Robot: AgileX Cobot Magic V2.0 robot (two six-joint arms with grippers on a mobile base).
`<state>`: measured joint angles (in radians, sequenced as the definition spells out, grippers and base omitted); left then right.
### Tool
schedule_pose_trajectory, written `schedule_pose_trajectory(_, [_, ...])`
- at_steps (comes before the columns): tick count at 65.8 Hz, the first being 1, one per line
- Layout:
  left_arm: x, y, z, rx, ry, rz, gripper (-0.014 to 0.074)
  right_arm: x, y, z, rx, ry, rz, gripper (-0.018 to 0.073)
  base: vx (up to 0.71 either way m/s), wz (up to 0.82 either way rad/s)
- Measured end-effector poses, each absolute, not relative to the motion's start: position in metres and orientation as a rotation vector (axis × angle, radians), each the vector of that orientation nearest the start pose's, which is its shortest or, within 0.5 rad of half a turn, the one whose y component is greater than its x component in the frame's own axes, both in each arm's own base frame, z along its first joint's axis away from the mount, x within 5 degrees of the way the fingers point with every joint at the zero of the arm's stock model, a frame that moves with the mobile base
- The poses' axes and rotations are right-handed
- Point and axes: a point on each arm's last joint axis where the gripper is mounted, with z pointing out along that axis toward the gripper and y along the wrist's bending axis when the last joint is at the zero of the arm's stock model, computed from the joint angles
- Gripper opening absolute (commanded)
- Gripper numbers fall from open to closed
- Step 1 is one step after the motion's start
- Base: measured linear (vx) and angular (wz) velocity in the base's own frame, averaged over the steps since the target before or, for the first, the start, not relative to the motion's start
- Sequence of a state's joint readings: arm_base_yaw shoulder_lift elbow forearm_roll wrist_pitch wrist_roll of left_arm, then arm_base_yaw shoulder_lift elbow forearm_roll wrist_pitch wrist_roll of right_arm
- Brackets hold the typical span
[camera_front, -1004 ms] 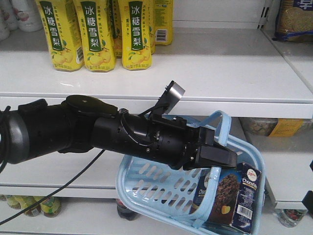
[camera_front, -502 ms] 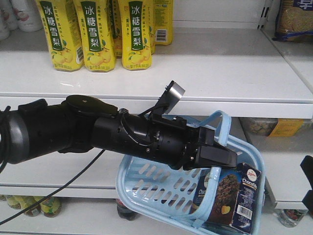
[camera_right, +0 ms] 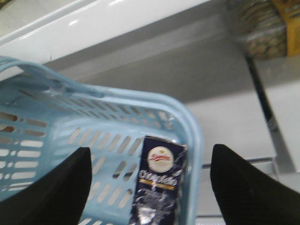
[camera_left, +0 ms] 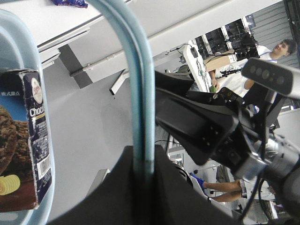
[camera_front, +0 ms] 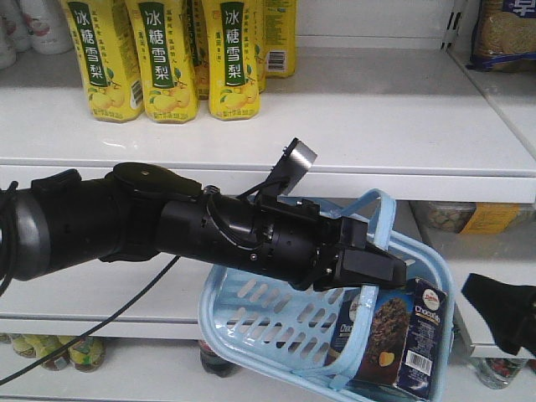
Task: Left arm holds basket, right arm returns cookies
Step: 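Reach the right gripper down into the basket toward the Chocofello box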
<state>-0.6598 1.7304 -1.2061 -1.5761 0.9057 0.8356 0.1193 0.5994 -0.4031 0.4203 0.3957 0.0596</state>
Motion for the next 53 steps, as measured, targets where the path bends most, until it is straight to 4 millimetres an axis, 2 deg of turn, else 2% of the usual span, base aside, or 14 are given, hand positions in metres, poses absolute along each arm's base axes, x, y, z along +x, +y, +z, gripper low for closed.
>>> schedule_pose_trajectory(9, [0.249, -0.284, 0.286, 0.592, 2.223, -1.725, -0.0006, 0.13, 0.049, 0.268, 0.167, 2.193, 0.628, 0.0517, 0.0, 0.0])
schedule_pose_trajectory(18, [0.249, -0.284, 0.286, 0.592, 2.223, -1.725, -0.0006, 0.137, 0.063, 0.258, 0.098, 2.315, 0.657, 0.0517, 0.0, 0.0])
schedule_pose_trajectory(35, [0.249, -0.284, 0.286, 0.592, 2.223, -1.725, -0.0006, 0.14, 0.064, 0.253, 0.126, 2.356, 0.657, 0.0517, 0.0, 0.0])
schedule_pose_trajectory(53, [0.249, -0.284, 0.286, 0.592, 2.223, -1.725, -0.0006, 0.141, 0.059, 0.251, 0.144, 2.368, 0.575, 0.0517, 0.0, 0.0])
